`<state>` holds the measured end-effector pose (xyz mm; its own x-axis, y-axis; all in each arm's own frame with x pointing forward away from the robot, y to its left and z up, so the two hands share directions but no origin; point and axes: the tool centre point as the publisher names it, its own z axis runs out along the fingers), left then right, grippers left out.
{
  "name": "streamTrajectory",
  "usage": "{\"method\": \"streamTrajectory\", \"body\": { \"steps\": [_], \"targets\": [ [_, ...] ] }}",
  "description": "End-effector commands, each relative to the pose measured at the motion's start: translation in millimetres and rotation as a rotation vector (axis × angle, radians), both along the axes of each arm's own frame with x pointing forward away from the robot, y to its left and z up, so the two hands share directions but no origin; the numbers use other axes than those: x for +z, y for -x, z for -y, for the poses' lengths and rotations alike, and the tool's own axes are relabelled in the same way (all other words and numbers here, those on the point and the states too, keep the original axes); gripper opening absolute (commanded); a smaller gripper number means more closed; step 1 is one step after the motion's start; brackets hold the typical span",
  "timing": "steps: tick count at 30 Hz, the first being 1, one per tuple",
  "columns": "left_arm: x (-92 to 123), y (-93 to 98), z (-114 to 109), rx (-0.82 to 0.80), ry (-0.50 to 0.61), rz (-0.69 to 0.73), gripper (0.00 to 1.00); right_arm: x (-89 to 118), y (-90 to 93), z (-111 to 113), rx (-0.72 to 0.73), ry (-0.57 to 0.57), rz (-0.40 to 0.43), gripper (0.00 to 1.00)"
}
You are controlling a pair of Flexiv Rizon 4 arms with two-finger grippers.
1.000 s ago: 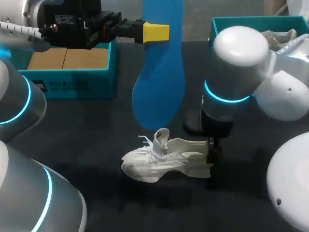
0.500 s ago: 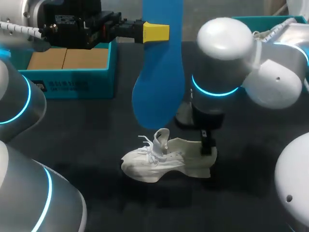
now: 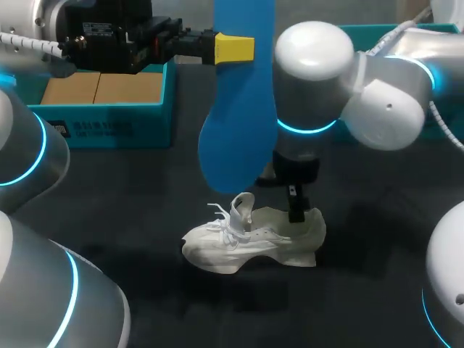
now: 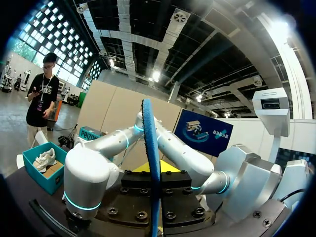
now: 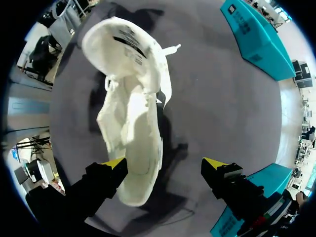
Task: Take the shoe out of the shoebox, open the shoe tongue, remove and reinsert the insole, then place the shoe into the shoebox
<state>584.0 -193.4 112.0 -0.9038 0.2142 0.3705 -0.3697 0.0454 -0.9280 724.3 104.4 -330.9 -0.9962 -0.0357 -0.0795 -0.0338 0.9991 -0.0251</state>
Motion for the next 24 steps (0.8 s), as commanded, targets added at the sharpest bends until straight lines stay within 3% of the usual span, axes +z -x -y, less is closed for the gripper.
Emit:
{"method": "streamTrajectory", "body": {
  "steps": [1, 7, 11, 12, 16, 18, 22, 24],
  "targets": [
    [-0.7, 0.2, -0.3, -0.001, 0.0, 0.0, 0.0, -18.0, -8.7, -13.4, -0.005, 0.02, -0.011, 1.0],
    [-0.7, 0.2, -0.3, -0.001, 0.0, 0.0, 0.0, -32.0, -10.9, -17.5, -0.017, 0.013, 0.001, 1.0],
    [-0.7, 0.2, -0.3, -0.001, 0.0, 0.0, 0.0, -42.3, -10.7, -18.1, -0.031, 0.014, -0.009, 0.78],
    [-0.7, 0.2, -0.3, -0.001, 0.0, 0.0, 0.0, -44.5, -10.3, -18.1, -0.034, 0.013, -0.015, 0.64],
    [-0.7, 0.2, -0.3, -0.001, 0.0, 0.0, 0.0, -48.3, -6.6, -18.7, -0.041, 0.013, -0.027, 0.61],
    [-0.7, 0.2, -0.3, -0.001, 0.0, 0.0, 0.0, -49.3, -4.4, -19.0, -0.047, 0.017, -0.031, 0.49],
    [-0.7, 0.2, -0.3, -0.001, 0.0, 0.0, 0.0, -51.4, -0.7, -20.5, -0.061, 0.015, -0.044, 0.35],
    [-0.7, 0.2, -0.3, -0.001, 0.0, 0.0, 0.0, -52.2, 0.8, -21.0, -0.064, 0.013, -0.05, 0.2]
  ]
}}
